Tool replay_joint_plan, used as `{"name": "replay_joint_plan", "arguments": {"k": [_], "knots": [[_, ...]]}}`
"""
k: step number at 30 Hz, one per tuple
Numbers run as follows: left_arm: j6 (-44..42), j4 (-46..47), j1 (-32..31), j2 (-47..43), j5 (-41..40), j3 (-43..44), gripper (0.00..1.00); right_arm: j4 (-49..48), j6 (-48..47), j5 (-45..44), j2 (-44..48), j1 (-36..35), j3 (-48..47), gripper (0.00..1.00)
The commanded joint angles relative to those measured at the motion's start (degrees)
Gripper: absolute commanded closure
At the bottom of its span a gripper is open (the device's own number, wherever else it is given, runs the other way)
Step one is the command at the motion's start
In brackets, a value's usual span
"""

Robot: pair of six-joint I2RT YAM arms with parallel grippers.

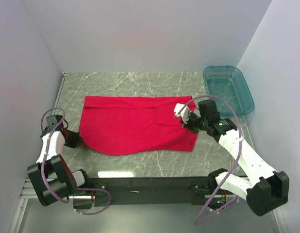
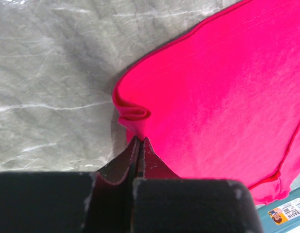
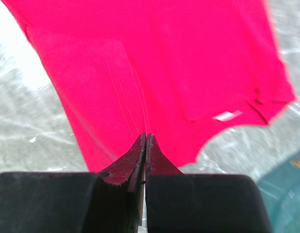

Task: Fold and stack the t-shirts
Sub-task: Fold the tshirt

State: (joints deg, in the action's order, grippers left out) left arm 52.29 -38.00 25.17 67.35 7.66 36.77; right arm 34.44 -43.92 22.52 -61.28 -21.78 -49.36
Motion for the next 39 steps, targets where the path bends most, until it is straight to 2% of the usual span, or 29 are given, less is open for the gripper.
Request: {"name": "replay_joint_plan", "arguments": {"k": [1,14,17,19,20,21,22,23,24,25,28,30,32,35,39], "knots": [[0.9,2.4,0.2,1.1,1.4,2.4,1.0,-2.9,3.1,1.4,1.9,3.6,-0.8,1.0],[0.3,4.7,0.4,5.7,1.0,3.7,1.0,-5.3,4.5,2.9,3.5,8.1,-0.5,1.0],[-0.2,5.0,0.2,6.9,1.1,4.0,1.0,-6.1,5.0,4.5,4.4,8.2,-0.4,1.0],[-0.5,5.5,0.3,7.5,1.0,4.1,1.0,-4.7,6.3,8.8,3.0,8.2,-3.6,1.0],[-0.7,5.7,0.3,8.0,1.0,3.9,1.0,-2.8,6.4,11.9,2.1,8.0,-5.6,1.0],[-0.8,5.8,0.3,8.1,1.2,3.7,1.0,4.0,5.2,16.5,0.3,6.5,-7.8,1.0],[-0.8,6.0,0.4,8.2,1.5,3.7,1.0,8.2,-0.7,22.9,-0.2,4.7,-11.7,1.0],[-1.0,6.3,0.2,8.4,1.6,3.5,1.0,12.7,-5.3,25.4,-0.1,2.2,-13.1,1.0],[-1.0,6.4,0.4,8.4,1.7,3.1,1.0,22.8,-11.0,27.0,1.6,-4.3,-14.0,1.0],[-1.1,6.6,0.3,8.3,1.7,2.9,1.0,26.2,-19.1,28.5,2.9,-7.0,-13.7,1.0],[-1.6,7.2,0.3,8.7,1.7,2.0,1.0,30.7,-23.6,25.9,8.9,-16.2,-8.0,1.0],[-2.0,7.6,0.3,8.8,1.7,1.5,1.0,28.9,-22.4,18.1,11.8,-18.4,-1.1,1.0],[-2.2,7.9,0.3,9.3,1.6,1.2,1.0,27.0,-20.6,11.4,13.1,-18.7,3.0,1.0],[-2.5,7.9,0.4,9.8,1.8,1.1,1.0,16.5,-11.5,4.2,14.0,-18.5,8.1,1.0],[-2.8,6.9,0.3,9.5,1.8,2.2,1.0,7.2,-3.4,1.9,9.4,-16.9,7.3,1.0]]}}
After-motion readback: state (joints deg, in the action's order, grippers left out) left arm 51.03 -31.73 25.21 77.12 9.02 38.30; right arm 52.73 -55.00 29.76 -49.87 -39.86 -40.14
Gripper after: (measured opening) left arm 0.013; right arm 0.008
